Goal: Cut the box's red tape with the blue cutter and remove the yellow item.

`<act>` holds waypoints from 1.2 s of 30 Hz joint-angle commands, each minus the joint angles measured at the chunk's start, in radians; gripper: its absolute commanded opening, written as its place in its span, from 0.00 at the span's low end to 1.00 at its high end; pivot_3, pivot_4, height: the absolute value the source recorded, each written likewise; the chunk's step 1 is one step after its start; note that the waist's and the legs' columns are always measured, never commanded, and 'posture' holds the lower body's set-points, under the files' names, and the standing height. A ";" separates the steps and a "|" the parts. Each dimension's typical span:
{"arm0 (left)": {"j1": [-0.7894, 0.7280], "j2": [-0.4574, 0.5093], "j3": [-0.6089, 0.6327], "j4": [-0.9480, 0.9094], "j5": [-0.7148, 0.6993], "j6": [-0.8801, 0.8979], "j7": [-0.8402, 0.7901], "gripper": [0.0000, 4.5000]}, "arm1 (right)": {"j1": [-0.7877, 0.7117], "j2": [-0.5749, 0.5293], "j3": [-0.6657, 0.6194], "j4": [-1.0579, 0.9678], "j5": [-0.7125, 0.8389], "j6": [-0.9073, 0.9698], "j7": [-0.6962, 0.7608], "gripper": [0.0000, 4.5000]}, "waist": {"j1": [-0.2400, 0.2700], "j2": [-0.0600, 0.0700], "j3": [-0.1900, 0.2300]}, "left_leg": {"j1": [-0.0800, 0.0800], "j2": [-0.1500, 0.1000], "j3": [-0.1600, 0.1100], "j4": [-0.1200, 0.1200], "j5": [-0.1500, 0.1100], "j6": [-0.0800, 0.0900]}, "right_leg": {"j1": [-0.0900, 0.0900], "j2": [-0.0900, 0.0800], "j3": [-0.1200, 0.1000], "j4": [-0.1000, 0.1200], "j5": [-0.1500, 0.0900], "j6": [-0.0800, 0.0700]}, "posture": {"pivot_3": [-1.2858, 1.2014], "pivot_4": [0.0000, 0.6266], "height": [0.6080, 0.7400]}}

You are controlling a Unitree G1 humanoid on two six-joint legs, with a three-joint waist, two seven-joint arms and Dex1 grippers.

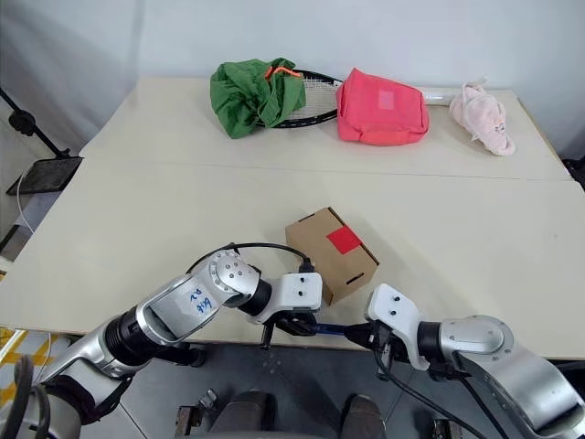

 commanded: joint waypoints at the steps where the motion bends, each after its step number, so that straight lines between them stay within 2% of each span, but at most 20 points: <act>1: -0.012 0.002 -0.016 -0.026 0.000 0.025 0.017 0.17 | 0.010 0.011 0.003 -0.006 0.000 -0.010 0.005 0.01 | 0.000 0.000 0.000 | 0.000 0.000 0.000 0.000 0.000 0.000 | 0.000 0.000 0.000 0.000 0.000 0.000 | 0.52 0.24 1.00; 8: -0.015 0.012 -0.021 -0.037 -0.009 0.040 0.022 0.17 | -0.024 0.056 -0.012 0.024 0.036 0.029 -0.006 0.01 | 0.000 0.000 0.000 | 0.000 0.000 0.000 0.000 0.000 0.000 | 0.000 0.000 0.000 0.000 0.000 0.000 | 0.52 0.24 1.00; 19: -0.020 0.009 -0.024 -0.032 -0.018 0.040 0.030 0.17 | 0.013 0.019 -0.087 0.023 0.090 0.036 0.043 0.01 | 0.001 0.000 0.000 | 0.000 0.000 0.000 0.000 0.000 0.000 | 0.000 0.000 0.000 0.000 0.000 0.000 | 0.52 0.24 1.00; 36: -0.031 0.004 -0.024 -0.026 -0.017 0.034 0.028 0.17 | -0.089 0.103 0.084 0.052 0.022 0.056 -0.016 0.01 | 0.001 0.000 0.000 | 0.000 0.000 0.000 0.000 0.000 0.000 | 0.000 0.000 0.000 0.000 0.000 0.000 | 0.52 0.24 1.00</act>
